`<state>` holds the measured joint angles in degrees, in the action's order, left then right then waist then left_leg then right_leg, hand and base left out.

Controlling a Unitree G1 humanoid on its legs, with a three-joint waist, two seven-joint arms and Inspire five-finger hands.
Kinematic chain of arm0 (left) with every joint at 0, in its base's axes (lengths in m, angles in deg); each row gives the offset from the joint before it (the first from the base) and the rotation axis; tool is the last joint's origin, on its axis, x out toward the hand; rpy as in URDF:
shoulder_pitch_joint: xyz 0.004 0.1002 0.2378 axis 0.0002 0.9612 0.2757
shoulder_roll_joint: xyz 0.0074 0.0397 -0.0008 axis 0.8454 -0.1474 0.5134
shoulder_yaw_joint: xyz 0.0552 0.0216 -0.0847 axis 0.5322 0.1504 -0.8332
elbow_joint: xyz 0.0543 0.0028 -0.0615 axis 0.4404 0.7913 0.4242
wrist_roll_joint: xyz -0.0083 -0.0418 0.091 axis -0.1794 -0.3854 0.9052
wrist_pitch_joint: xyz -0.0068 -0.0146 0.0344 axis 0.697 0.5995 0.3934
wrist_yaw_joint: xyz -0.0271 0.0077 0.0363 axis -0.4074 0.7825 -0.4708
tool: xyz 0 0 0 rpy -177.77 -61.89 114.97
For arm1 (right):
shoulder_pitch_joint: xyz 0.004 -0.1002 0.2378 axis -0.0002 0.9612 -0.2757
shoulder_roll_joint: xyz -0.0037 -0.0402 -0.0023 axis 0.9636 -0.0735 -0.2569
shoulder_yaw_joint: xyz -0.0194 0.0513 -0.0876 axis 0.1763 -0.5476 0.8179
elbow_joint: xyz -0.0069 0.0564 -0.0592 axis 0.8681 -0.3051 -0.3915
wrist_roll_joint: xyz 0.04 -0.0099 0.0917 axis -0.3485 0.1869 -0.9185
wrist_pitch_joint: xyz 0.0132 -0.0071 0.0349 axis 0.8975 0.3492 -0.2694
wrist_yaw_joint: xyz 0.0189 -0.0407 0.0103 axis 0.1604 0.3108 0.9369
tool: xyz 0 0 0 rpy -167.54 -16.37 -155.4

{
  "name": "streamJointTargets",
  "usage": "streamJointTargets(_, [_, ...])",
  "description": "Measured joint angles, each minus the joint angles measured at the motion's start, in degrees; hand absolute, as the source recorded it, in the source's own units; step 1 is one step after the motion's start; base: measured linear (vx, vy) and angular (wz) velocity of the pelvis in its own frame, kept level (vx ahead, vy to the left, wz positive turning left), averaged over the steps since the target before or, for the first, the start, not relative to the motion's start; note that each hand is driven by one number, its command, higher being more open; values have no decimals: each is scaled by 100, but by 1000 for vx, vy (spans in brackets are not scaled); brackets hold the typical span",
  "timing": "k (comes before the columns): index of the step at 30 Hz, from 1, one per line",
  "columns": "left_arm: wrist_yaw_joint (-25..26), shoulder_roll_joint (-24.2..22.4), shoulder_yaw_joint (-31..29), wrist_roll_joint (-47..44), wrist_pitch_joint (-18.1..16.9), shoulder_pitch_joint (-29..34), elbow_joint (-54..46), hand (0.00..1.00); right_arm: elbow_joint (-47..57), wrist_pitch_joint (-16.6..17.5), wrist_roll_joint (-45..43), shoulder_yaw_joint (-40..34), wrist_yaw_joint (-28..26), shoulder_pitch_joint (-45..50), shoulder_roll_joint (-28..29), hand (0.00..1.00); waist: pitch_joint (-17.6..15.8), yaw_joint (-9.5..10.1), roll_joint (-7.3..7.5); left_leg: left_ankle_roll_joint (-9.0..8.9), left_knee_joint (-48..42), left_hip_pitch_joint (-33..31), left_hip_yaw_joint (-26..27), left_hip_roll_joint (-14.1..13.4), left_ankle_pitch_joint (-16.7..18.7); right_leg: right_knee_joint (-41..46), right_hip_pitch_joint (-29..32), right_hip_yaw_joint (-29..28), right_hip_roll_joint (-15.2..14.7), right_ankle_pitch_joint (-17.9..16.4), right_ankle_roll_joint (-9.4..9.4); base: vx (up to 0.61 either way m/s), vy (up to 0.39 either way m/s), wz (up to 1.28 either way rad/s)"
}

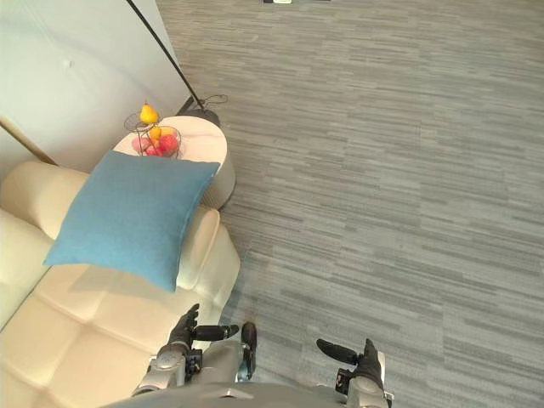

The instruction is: Pick up cushions and gather them together orderly.

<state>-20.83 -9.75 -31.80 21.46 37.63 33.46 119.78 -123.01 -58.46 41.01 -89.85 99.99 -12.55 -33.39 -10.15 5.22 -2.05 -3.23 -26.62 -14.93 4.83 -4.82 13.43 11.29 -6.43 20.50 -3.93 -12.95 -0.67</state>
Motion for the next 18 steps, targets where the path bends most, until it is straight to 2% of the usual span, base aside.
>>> streamJointTargets(2, [10, -5, -4, -5, -3, -19, -7, 100, -10, -21, -3, -4, 27, 52, 16, 100, -23, 43, 25, 25, 1184, 6, 111, 133, -723, -128, -227, 81, -83, -68, 168, 309, 108, 17])
streamJointTargets(3, [11, -3, -4, -6, -4, -16, -5, 100, -16, -28, -4, -3, 41, 61, 16, 100, -23, 51, 25, 26, 1288, 27, 164, 133, -955, -150, -294, 86, -94, -96, 216, 369, 141, 9])
streamJointTargets(4, [16, 20, -4, -6, -5, -11, 38, 100, -41, -43, -4, 4, 65, 69, 19, 100, -25, 68, 57, 242, 1434, 207, 382, 110, -1631, -232, -520, 67, -119, -155, 344, 308, 124, 8])
streamJointTargets(5, [5, 74, -1, -6, -5, -40, 56, 100, -60, -43, -4, 6, 69, 39, 45, 100, -30, 68, 123, 282, 1454, 263, 399, 202, -1599, -268, -583, 59, -205, -151, 370, 383, 157, 5])
streamJointTargets(7, [3, 183, -1, -15, -29, -34, 55, 100, -70, -42, 0, 146, 66, 9, 139, 100, 11, 71, 348, 408, 1471, 345, 427, 386, -1445, -255, -585, -85, -390, -25, 544, 300, 131, 6])
streamJointTargets(9, [-17, 228, -1, -20, -28, -27, 61, 100, -94, -44, 7, 174, 50, 27, 209, 100, 78, 78, 455, 493, 1265, 320, 414, 502, -1210, -81, -589, -191, -518, 6, 598, 321, 159, 17])
streamJointTargets(10, [-33, 234, 0, -18, -26, -27, 77, 100, -145, -43, 9, 168, 35, 15, 216, 100, 79, 83, 455, 555, 1125, 387, 402, 550, -1038, 238, -567, -252, -603, 5, 601, 398, 226, 24])
streamJointTargets(11, [-78, 268, 13, -17, -16, -22, 111, 100, -174, -54, 13, 159, -27, 18, 197, 100, 91, 86, 439, 630, 1077, 577, 348, 647, -866, 1033, -389, -336, -754, 15, 620, 379, 248, 29])
streamJointTargets(12, [-108, 265, 43, -20, 4, -24, 180, 100, -177, -50, 15, 150, -47, 35, 166, 100, 94, 83, 443, 693, 1103, 776, 265, 740, -765, 1944, -123, -427, -945, 135, 797, 369, 241, 28])
streamJointTargets(13, [-113, 266, 49, -21, 6, -25, 188, 100, -178, -50, 15, 142, -50, 39, 161, 100, 94, 79, 445, 712, 1117, 823, 230, 762, -746, 2160, -53, -451, -988, 165, 839, 351, 187, 56])
streamJointTargets(14, [-118, 295, 92, -22, 17, -26, 227, 100, -190, -46, 18, 115, -61, 68, 142, 100, 80, 42, 426, 754, 1155, 1060, 7, 876, -622, 3252, 331, -616, -1126, 123, 855, 273, 107, 84])
streamJointTargets(15, [-105, 283, 81, -105, 109, -29, 265, 100, -182, -43, 16, 127, -80, 90, 85, 100, 90, 33, 431, 801, 1163, 1306, -228, 905, -500, 3860, 680, -728, -1079, -100, 800, 237, 58, 95])
streamJointTargets(18, [-87, 252, 57, -236, 265, -26, 311, 100, -72, 29, 12, 176, -87, 108, 35, 100, 88, 10, 335, 810, 1341, 1623, -569, 894, -471, 3652, 1309, -773, -923, -327, 600, 206, 0, 79])
